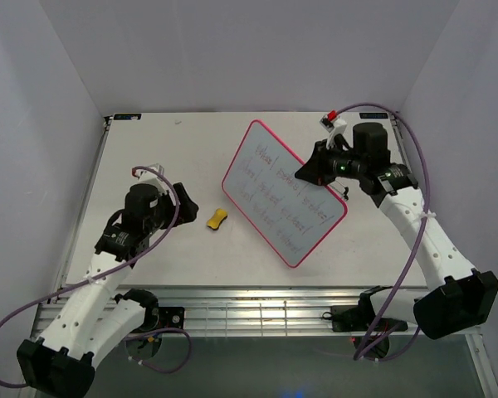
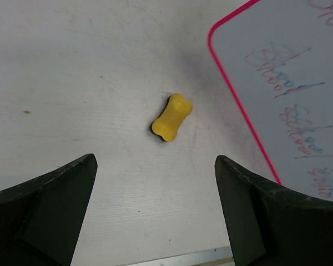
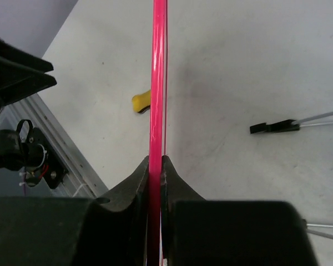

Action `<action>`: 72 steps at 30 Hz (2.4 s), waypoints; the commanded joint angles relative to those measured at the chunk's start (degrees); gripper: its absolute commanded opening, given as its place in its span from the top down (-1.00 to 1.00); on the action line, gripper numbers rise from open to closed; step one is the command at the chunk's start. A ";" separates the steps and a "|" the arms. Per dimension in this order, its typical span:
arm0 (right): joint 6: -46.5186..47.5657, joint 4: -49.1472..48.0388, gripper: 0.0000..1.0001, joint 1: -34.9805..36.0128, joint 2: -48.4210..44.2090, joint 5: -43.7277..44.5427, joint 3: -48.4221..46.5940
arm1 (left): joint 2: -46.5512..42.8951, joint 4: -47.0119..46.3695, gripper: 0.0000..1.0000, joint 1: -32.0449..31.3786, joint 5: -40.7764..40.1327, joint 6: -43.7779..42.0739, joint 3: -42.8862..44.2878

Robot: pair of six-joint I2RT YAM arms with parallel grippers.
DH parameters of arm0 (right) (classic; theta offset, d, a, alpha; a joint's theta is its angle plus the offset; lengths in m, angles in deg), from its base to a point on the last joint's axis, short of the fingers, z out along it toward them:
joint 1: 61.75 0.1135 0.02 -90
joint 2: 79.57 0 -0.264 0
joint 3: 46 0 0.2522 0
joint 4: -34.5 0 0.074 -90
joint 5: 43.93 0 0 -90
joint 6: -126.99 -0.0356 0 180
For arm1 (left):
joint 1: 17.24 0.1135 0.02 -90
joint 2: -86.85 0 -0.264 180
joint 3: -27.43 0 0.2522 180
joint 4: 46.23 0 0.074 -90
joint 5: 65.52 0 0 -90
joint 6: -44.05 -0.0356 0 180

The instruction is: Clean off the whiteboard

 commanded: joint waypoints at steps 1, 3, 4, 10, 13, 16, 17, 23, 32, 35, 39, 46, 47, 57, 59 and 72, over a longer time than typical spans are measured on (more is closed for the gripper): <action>-5.11 -11.62 0.85 2.84 -4.43 7.28 5.01 | 4.56 -2.52 -0.96 -0.23 10.12 1.32 1.92; -5.29 -11.89 0.85 3.11 -5.23 8.51 8.26 | 7.89 -2.52 -0.96 -0.23 11.45 0.53 2.80; -5.29 -11.72 0.85 3.11 -5.40 9.30 8.97 | 9.22 -2.17 -0.96 -0.23 11.54 -0.08 3.85; -3.18 -9.61 0.85 3.19 -8.74 14.40 12.32 | 20.99 -0.85 -0.96 -2.23 12.25 -1.32 7.55; -2.30 -7.94 0.85 3.19 -9.19 13.79 12.76 | 27.83 -0.94 -0.96 -5.48 9.09 -1.75 10.53; -1.95 -7.67 0.85 3.11 -10.15 12.65 14.07 | 35.30 -0.76 -0.96 -7.08 9.51 -5.69 14.84; -1.77 -7.93 0.85 3.11 -10.76 11.69 14.42 | 37.16 -0.68 -0.96 -7.08 9.78 -7.54 16.85; -1.25 -9.86 0.85 3.19 -12.52 4.57 17.23 | 46.82 0.20 -0.96 -6.99 6.97 -18.89 21.52; -0.37 -10.40 0.85 3.19 -14.89 2.01 18.82 | 54.31 -0.67 -0.76 -6.99 7.50 -23.90 21.17; -0.37 -11.10 0.85 3.11 -15.60 2.10 19.78 | 55.46 -1.81 -0.45 -7.08 8.90 -24.34 21.18; -0.01 -11.19 0.85 3.11 -16.30 2.98 20.75 | 56.51 -3.66 -0.46 -7.08 8.82 -24.43 20.30; 0.25 -11.45 0.85 3.11 -17.01 3.77 21.89 | 58.27 -4.36 -0.30 -7.08 7.85 -23.55 20.12; 0.25 -11.54 0.85 3.11 -16.92 3.77 21.98 | 58.01 -4.54 -0.29 -7.08 7.76 -23.46 20.03; 0.07 -12.42 0.85 3.11 -14.11 4.56 22.95 | 53.80 -5.16 0.23 -7.17 6.27 -21.62 19.42; -0.28 -12.94 0.85 3.11 -13.06 4.65 23.39 | 52.57 -5.07 0.35 -7.26 6.27 -21.01 19.07; -5.55 -19.36 0.85 3.19 -11.38 6.68 27.43 | 29.28 -22.09 0.76 -10.41 11.44 -10.11 9.07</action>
